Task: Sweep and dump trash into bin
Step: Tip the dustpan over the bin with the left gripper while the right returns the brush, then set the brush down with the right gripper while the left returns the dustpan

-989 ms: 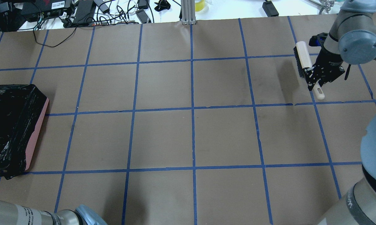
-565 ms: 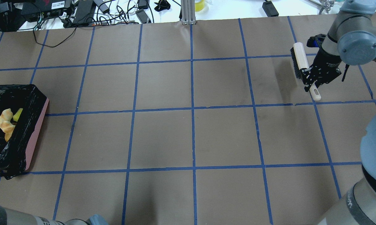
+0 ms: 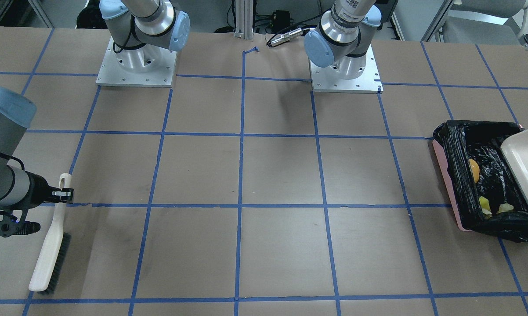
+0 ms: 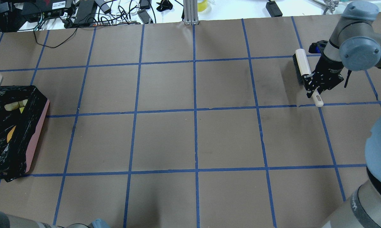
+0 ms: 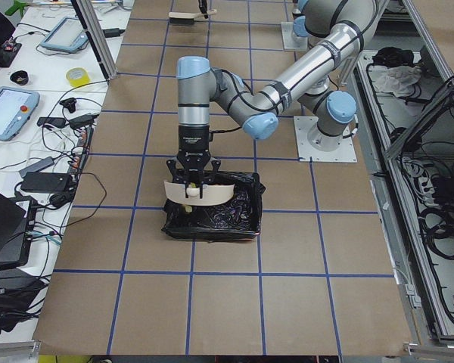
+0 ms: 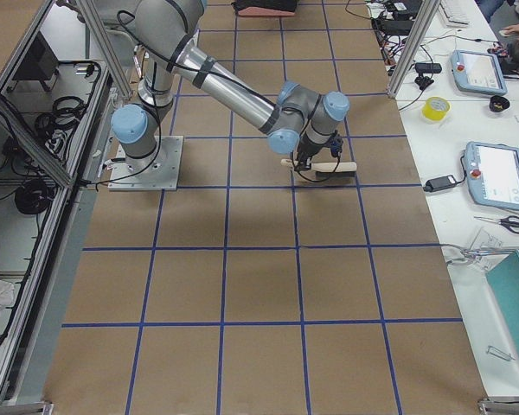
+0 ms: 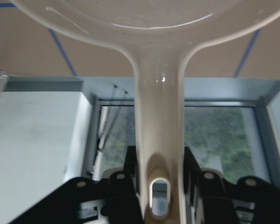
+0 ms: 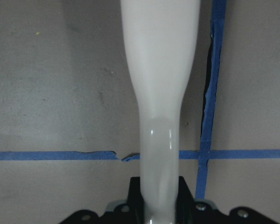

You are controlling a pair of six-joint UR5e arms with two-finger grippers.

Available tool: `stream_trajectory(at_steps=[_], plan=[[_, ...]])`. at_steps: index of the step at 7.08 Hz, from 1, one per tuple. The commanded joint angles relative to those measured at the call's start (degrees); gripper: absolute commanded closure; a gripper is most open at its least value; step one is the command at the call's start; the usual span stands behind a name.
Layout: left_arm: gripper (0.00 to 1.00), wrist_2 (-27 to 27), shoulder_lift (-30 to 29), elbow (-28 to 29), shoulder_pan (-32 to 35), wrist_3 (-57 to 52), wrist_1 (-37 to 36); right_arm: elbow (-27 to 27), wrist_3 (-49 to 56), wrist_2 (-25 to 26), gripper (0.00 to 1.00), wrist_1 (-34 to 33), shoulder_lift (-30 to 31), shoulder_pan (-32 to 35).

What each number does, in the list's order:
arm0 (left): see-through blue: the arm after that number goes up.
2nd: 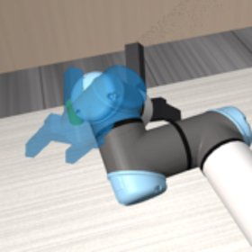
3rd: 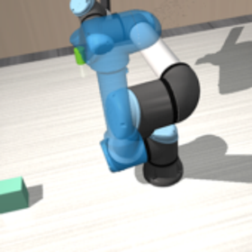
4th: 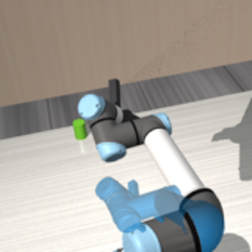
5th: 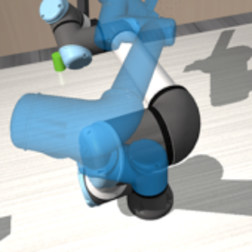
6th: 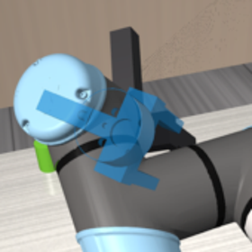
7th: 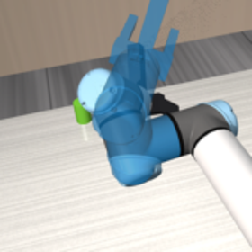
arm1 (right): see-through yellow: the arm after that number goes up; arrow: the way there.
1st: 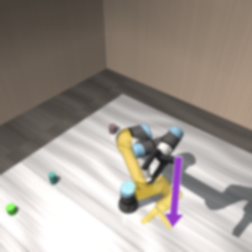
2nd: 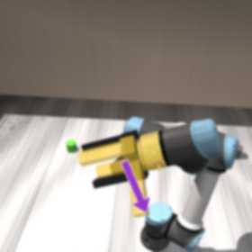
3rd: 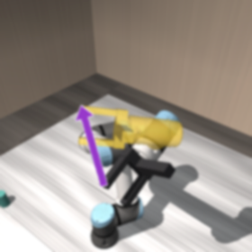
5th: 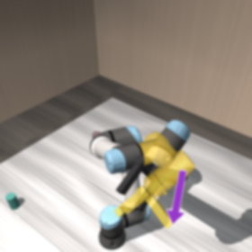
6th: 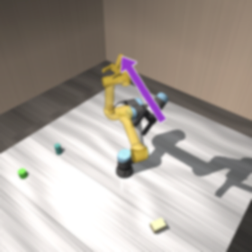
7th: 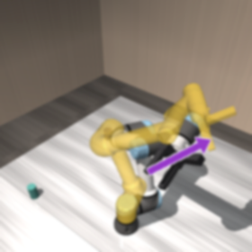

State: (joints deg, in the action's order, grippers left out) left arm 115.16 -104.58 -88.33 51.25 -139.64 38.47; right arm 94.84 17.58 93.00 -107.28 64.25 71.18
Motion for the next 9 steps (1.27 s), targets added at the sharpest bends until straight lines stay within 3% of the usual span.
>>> stream_trajectory(at_steps=[1, 2, 3, 4, 7, 9], plan=[[1.0, -26.9, -1.2, 3.5, 1.0, 6.7, 4.4, 0.2, 0.1, 0.1, 0.99, -0.4, 0.0, -0.1], [1.0, -30.0, -1.6, 3.8, 4.8, 11.6, 7.5, 0.3, 0.2, 0.3, 0.17, -0.4, 0.0, -0.1], [1.0, -30.2, -2.2, 4.1, 9.7, 15.1, 9.8, 0.3, 0.1, 0.6, 0.09, -0.4, 0.1, -0.1], [1.0, -33.6, -2.6, 4.5, 13.4, 20.2, 14.3, 0.1, 0.1, 0.7, 0.0, -0.1, 0.7, -0.1], [1.0, -34.4, -10.0, 4.4, 20.0, 34.8, 18.1, -0.6, 0.1, 1.4, 0.0, 0.8, 6.2, -0.1], [1.0, -31.3, -13.5, 4.5, 20.6, 35.7, 27.5, -1.5, 0.1, 1.3, 0.0, 1.8, 13.0, 0.7]])
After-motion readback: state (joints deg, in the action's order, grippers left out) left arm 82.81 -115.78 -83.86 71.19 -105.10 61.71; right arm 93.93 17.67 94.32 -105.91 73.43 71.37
